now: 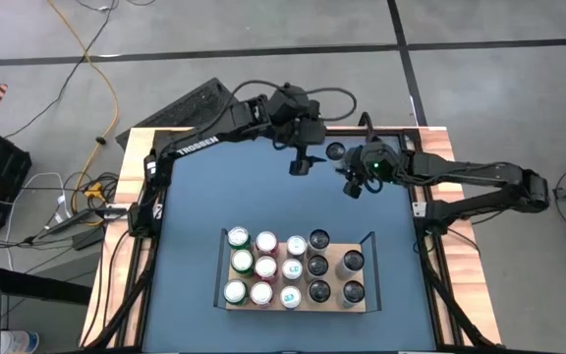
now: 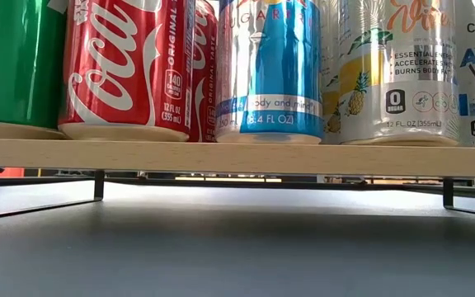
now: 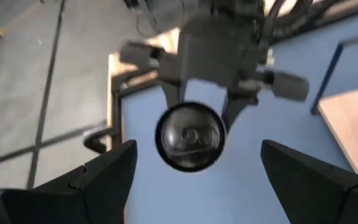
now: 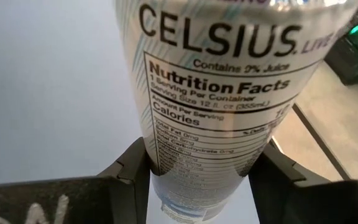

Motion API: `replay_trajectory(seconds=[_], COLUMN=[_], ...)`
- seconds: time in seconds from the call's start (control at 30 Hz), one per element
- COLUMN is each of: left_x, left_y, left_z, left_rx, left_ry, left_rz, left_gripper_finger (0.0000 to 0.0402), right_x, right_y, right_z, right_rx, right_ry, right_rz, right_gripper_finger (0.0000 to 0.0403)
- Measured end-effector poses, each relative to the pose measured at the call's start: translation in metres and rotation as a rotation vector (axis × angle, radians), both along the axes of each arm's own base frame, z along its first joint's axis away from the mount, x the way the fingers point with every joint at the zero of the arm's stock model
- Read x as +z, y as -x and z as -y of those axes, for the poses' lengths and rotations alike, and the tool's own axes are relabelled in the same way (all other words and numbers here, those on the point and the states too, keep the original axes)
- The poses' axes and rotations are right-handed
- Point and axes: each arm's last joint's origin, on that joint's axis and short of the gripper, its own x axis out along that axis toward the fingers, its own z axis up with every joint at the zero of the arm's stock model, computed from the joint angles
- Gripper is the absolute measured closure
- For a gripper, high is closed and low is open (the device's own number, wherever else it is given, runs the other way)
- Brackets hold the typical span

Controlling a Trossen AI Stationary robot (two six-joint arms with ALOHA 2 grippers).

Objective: Place canned beverage on shelf
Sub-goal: Put the white-blue soda can on the shelf aligned with the other white-blue soda cans

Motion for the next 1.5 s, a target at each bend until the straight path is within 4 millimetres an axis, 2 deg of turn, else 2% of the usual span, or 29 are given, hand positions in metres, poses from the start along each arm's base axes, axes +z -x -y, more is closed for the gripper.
replay_trajectory(seconds=[0.27, 0.4, 0.67, 1.2, 1.5], left_x=[-0.01, -0.014, -0.03, -0.032, -0.028], left_y=[-0.01, -0.013, -0.023, -0.023, -0.027], left_z=[0.011, 0.014, 0.026, 0.032, 0.041], left_rx=[0.024, 0.03, -0.068, -0.113, -0.086], left_ry=[-0.013, 0.012, -0.092, -0.112, -0.182], left_rz=[-0.03, -0.044, -0.117, -0.143, -0.116], left_gripper_finger=[0.0072, 0.0072, 0.0072, 0.0072, 0.0072], right_x=[0.003, 0.002, 0.001, -0.001, -0.001], right_y=[-0.012, -0.011, -0.012, -0.013, -0.012], right_z=[-0.009, -0.01, -0.012, -0.016, -0.016], right_rx=[0.059, 0.065, 0.1, 0.273, 0.291], right_ry=[0.022, 0.022, 0.041, 0.003, 0.0], right_rz=[-0.022, -0.04, -0.062, -0.083, -0.095], right_gripper_finger=[0.0209, 0.0209, 0.0209, 0.0209, 0.0209])
